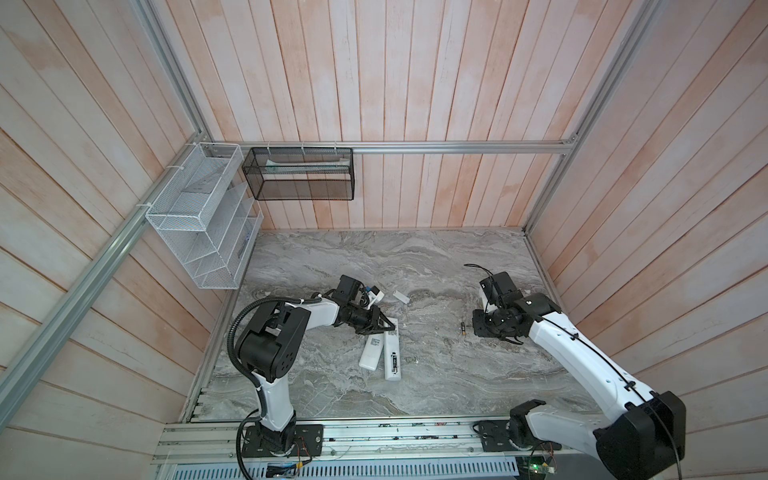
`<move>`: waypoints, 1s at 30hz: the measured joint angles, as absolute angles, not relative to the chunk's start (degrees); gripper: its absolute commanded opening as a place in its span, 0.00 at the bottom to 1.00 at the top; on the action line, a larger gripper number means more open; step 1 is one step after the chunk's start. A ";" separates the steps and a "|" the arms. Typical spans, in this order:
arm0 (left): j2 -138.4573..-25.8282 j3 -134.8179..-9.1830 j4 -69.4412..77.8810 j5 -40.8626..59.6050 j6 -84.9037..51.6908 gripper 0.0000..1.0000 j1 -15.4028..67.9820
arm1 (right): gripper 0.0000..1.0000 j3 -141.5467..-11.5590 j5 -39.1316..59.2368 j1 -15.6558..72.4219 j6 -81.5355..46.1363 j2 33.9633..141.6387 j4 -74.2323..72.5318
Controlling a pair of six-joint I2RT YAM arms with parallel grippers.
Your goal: Unload the batteries from the remote control
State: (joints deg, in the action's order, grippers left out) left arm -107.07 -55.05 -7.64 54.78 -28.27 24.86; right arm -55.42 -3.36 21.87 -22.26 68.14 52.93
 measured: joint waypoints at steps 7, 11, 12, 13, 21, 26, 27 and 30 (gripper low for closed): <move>-107.07 -55.05 -6.90 54.81 -28.27 0.00 24.86 | 0.00 -55.11 -2.85 21.61 -22.28 68.14 52.97; -107.09 -55.05 -6.59 54.81 -28.29 0.00 24.86 | 0.00 -55.07 -2.85 21.61 -22.28 68.12 52.97; -107.09 -55.05 -6.59 54.81 -28.29 0.00 24.86 | 0.00 -55.05 -2.85 21.58 -22.28 68.12 52.97; -107.11 -55.05 -6.59 54.83 -28.29 0.00 24.86 | 0.00 -55.02 -2.85 21.58 -22.28 68.12 52.97; -107.20 -55.05 -6.44 54.83 -28.51 0.00 24.86 | 0.00 -55.20 -3.84 21.61 -22.55 68.03 52.99; -107.22 -55.05 -6.44 54.83 -28.51 0.00 24.86 | 0.00 -56.95 -7.68 21.26 -22.72 66.00 51.66; -107.22 -55.05 -6.44 54.85 -28.51 0.00 24.86 | 0.00 -57.47 -7.81 21.23 -22.63 64.47 50.35; -107.22 -55.05 -6.44 54.85 -28.53 0.00 24.86 | 0.00 -58.67 -4.58 21.15 -20.95 59.18 44.31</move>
